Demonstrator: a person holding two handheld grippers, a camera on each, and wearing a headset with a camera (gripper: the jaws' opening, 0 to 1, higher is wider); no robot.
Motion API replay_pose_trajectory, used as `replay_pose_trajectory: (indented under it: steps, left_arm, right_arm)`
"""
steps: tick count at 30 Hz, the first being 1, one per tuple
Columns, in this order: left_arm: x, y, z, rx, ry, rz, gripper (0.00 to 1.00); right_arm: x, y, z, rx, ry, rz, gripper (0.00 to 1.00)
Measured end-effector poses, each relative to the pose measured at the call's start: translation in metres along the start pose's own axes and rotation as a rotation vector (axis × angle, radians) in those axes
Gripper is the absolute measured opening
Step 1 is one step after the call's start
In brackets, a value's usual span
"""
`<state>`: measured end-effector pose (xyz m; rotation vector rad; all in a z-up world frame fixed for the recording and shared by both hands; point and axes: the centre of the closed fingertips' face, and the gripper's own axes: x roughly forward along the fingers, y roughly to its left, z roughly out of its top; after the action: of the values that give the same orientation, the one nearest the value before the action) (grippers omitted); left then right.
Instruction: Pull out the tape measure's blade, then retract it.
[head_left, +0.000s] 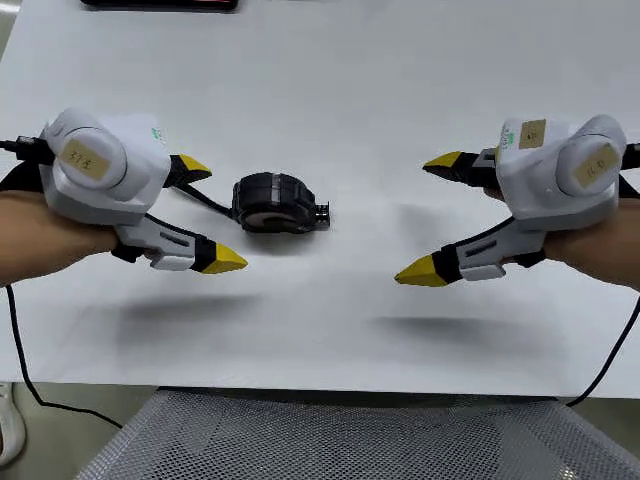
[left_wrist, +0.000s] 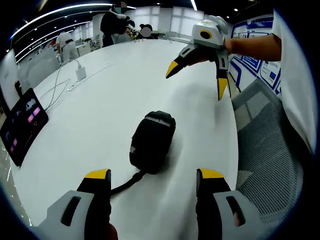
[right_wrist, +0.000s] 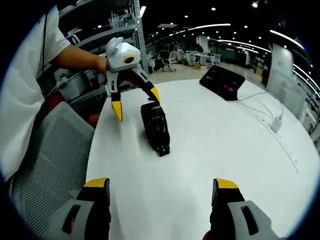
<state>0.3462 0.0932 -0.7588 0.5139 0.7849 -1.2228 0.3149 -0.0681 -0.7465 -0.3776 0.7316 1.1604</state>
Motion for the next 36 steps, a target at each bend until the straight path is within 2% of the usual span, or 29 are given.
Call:
replay_pose_trajectory:
  steps: [17,26,36]
  left_arm:
    - [0.02,0.007,0.006,0.068,0.04,-0.01,0.41]
    - [0.027,0.008,0.007,0.069,0.044,-0.015,0.31]
    - [0.031,0.009,0.007,0.078,0.05,-0.019,0.27]
  right_arm:
    - [0.008,-0.001,0.001,0.004,-0.004,0.017,0.83]
    - [0.011,-0.002,0.001,0.012,-0.007,0.019,0.83]
    - [0.015,-0.002,-0.001,0.019,-0.009,0.026,0.83]
